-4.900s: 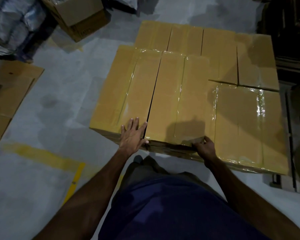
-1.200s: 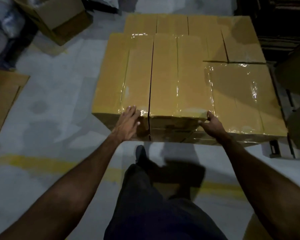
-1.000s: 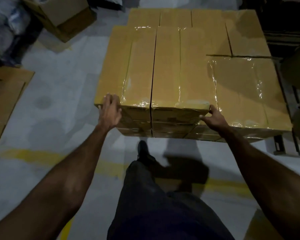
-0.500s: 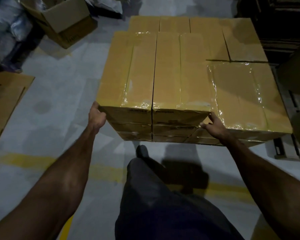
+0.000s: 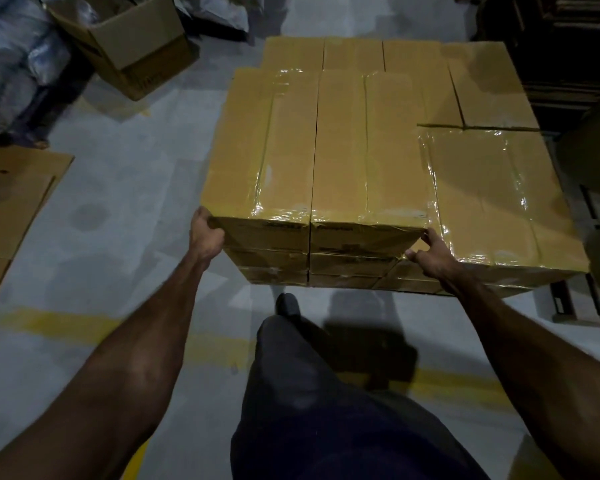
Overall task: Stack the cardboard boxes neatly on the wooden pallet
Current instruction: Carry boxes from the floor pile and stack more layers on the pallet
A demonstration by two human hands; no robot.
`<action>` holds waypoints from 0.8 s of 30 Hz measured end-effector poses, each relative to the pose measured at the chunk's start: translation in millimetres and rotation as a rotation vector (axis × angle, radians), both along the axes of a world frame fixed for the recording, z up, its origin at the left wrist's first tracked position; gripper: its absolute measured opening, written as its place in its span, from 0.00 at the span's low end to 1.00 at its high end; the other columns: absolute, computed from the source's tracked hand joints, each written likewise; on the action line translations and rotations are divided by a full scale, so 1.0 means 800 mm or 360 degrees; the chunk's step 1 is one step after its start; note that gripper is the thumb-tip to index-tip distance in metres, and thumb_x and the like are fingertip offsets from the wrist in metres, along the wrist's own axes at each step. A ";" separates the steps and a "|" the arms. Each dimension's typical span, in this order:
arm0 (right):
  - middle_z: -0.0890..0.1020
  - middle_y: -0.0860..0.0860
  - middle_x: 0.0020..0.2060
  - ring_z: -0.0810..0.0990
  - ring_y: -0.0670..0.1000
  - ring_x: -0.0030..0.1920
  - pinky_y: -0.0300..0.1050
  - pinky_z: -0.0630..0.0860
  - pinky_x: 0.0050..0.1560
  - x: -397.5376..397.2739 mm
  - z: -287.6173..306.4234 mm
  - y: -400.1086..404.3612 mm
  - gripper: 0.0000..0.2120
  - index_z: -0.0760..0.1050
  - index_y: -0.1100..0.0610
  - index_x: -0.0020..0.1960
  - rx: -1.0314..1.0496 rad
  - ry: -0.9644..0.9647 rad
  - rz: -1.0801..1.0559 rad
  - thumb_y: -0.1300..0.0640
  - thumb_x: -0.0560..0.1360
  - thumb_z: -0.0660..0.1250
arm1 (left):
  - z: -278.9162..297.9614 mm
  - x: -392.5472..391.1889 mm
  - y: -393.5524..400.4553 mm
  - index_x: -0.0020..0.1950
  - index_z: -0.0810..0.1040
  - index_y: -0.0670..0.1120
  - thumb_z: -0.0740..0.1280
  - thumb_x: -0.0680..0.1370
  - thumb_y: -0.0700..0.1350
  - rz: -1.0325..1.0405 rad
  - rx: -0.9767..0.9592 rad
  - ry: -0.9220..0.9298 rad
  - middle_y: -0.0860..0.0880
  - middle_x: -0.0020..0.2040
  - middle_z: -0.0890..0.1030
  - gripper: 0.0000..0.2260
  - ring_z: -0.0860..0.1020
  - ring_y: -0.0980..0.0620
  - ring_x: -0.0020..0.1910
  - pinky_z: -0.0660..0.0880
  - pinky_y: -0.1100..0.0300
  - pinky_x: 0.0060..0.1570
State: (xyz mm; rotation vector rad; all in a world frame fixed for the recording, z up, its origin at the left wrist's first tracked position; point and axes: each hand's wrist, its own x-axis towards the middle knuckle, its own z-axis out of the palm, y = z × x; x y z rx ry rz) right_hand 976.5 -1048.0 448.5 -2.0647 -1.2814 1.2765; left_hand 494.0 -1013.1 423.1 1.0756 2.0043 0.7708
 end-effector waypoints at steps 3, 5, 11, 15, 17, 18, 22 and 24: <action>0.69 0.57 0.77 0.74 0.57 0.62 0.48 0.76 0.48 -0.010 0.012 -0.002 0.27 0.64 0.58 0.77 -0.0038 0.0007 -0.0020 0.65 0.81 0.69 | -0.007 -0.003 0.000 0.67 0.72 0.50 0.65 0.69 0.28 -0.0048 0.0013 0.0065 0.46 0.65 0.73 0.29 0.75 0.43 0.63 0.80 0.41 0.63; 0.70 0.60 0.76 0.74 0.59 0.64 0.50 0.74 0.53 -0.015 0.022 -0.009 0.27 0.63 0.60 0.78 -0.0042 -0.0005 -0.0035 0.64 0.82 0.68 | -0.002 0.003 -0.007 0.72 0.69 0.48 0.65 0.70 0.29 -0.0054 0.0000 0.0111 0.45 0.65 0.70 0.31 0.73 0.42 0.64 0.78 0.43 0.66; 0.69 0.63 0.76 0.71 0.63 0.73 0.48 0.70 0.58 -0.018 0.054 -0.051 0.29 0.60 0.64 0.80 -0.0058 0.0039 -0.0079 0.63 0.83 0.67 | 0.026 0.045 -0.060 0.84 0.60 0.52 0.75 0.74 0.39 -0.0108 -0.0146 0.0042 0.46 0.81 0.65 0.42 0.66 0.40 0.79 0.69 0.39 0.75; 0.68 0.62 0.77 0.70 0.63 0.74 0.56 0.73 0.66 -0.033 0.073 -0.095 0.29 0.60 0.62 0.81 0.0067 0.0137 -0.0026 0.58 0.84 0.67 | 0.096 0.118 -0.120 0.86 0.57 0.49 0.73 0.80 0.39 -0.0400 -0.0168 -0.0103 0.48 0.85 0.59 0.39 0.60 0.45 0.82 0.63 0.47 0.79; 0.65 0.59 0.80 0.68 0.61 0.76 0.57 0.71 0.69 -0.043 0.082 -0.121 0.35 0.55 0.58 0.84 0.0111 0.0179 -0.0007 0.54 0.83 0.68 | 0.118 0.147 -0.148 0.85 0.58 0.52 0.72 0.81 0.40 -0.0553 -0.0129 -0.0166 0.50 0.84 0.60 0.37 0.59 0.47 0.82 0.62 0.46 0.78; 0.65 0.58 0.81 0.68 0.60 0.76 0.55 0.71 0.68 -0.049 0.087 -0.135 0.36 0.55 0.56 0.85 0.0133 0.0194 -0.0022 0.53 0.83 0.68 | 0.127 0.159 -0.160 0.85 0.59 0.53 0.72 0.81 0.40 -0.0620 -0.0108 -0.0192 0.51 0.84 0.61 0.36 0.60 0.47 0.82 0.62 0.45 0.79; 0.63 0.56 0.82 0.67 0.57 0.78 0.52 0.70 0.70 -0.073 0.108 -0.190 0.34 0.55 0.55 0.85 0.0257 0.0289 -0.0137 0.55 0.83 0.68 | 0.148 0.192 -0.202 0.84 0.63 0.54 0.71 0.82 0.42 -0.0811 -0.0093 -0.0260 0.52 0.83 0.64 0.32 0.62 0.49 0.81 0.63 0.43 0.79; 0.64 0.55 0.81 0.69 0.57 0.77 0.55 0.71 0.72 -0.082 0.114 -0.224 0.34 0.57 0.53 0.84 0.0294 0.0299 -0.0213 0.54 0.83 0.68 | 0.150 0.202 -0.220 0.83 0.64 0.54 0.71 0.82 0.44 -0.0957 -0.0089 -0.0249 0.52 0.82 0.65 0.31 0.63 0.49 0.81 0.62 0.48 0.78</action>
